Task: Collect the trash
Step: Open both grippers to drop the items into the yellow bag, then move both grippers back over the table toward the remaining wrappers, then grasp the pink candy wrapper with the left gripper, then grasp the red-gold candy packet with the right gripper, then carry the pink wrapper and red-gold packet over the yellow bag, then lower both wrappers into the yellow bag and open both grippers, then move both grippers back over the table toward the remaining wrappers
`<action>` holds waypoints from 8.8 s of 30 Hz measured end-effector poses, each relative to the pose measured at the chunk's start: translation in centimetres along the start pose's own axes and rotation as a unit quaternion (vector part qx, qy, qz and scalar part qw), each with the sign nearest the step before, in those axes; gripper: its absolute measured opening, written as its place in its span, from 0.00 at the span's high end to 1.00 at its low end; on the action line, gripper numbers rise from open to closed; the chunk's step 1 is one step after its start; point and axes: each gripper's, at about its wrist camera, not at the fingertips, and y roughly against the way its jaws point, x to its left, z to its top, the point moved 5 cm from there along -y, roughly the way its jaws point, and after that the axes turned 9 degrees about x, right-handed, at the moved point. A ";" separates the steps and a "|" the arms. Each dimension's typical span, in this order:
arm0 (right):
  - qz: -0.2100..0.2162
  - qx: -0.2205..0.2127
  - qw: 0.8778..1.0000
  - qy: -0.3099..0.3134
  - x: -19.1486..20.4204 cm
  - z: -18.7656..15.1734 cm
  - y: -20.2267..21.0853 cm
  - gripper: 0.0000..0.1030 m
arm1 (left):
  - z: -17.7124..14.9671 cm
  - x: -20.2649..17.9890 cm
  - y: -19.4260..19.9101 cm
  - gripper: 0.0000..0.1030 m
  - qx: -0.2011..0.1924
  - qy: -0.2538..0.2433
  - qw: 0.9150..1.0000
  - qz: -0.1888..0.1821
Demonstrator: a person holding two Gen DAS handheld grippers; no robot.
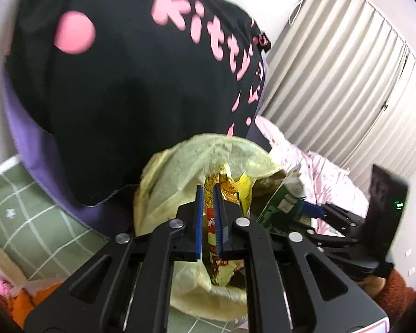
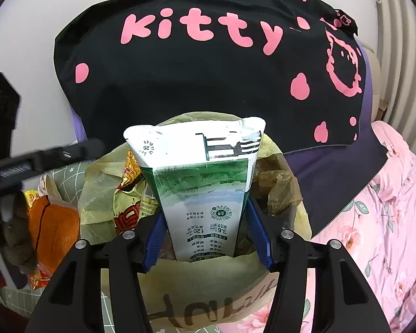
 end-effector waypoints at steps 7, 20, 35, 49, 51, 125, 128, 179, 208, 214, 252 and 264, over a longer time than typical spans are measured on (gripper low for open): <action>-0.005 -0.029 1.000 0.010 1.6 0.8 1.8 0.46 | -1.8 2.6 7.2 0.63 -0.062 0.016 0.997 0.044; 0.063 -0.054 0.993 0.086 9.5 1.8 3.8 0.46 | -11.3 14.0 17.6 0.58 -0.097 0.107 0.962 0.232; 0.193 0.040 0.954 0.228 23.3 -4.9 0.4 0.50 | -23.4 19.9 21.3 0.57 -0.054 0.214 0.936 0.273; 0.269 0.191 0.895 0.300 30.2 -14.3 -7.5 0.50 | -27.1 18.8 20.5 0.57 -0.014 0.231 0.939 0.255; 0.254 0.191 0.900 0.299 30.5 -14.2 -8.2 0.50 | -27.5 18.7 20.2 0.57 -0.002 0.233 0.940 0.251; 0.287 0.126 0.831 0.459 33.6 -12.7 -8.2 0.48 | -32.2 15.5 22.0 0.59 -0.015 0.315 0.907 0.280; 0.277 0.165 0.835 0.447 33.4 -13.1 -9.8 0.48 | -32.2 15.2 21.7 0.59 -0.009 0.314 0.905 0.287; 0.040 -0.101 0.990 0.086 8.3 1.6 10.8 0.73 | -2.0 -2.4 13.4 0.95 -0.084 -0.082 0.982 0.148; 0.033 0.043 0.997 0.054 1.0 2.0 -2.7 0.73 | -2.0 -1.3 -4.7 0.95 0.118 -0.066 0.984 0.119; 0.021 0.049 0.996 0.064 0.2 2.2 -3.7 0.73 | -2.1 -1.4 -5.9 0.95 0.129 -0.064 0.983 0.116; -0.001 -0.022 0.999 0.027 0.2 1.7 1.2 0.53 | -3.9 1.3 4.0 0.66 0.015 0.019 0.994 0.110; 0.085 -0.047 0.991 0.092 8.8 1.8 2.8 0.45 | -10.5 11.8 14.0 0.64 -0.055 0.101 0.964 0.240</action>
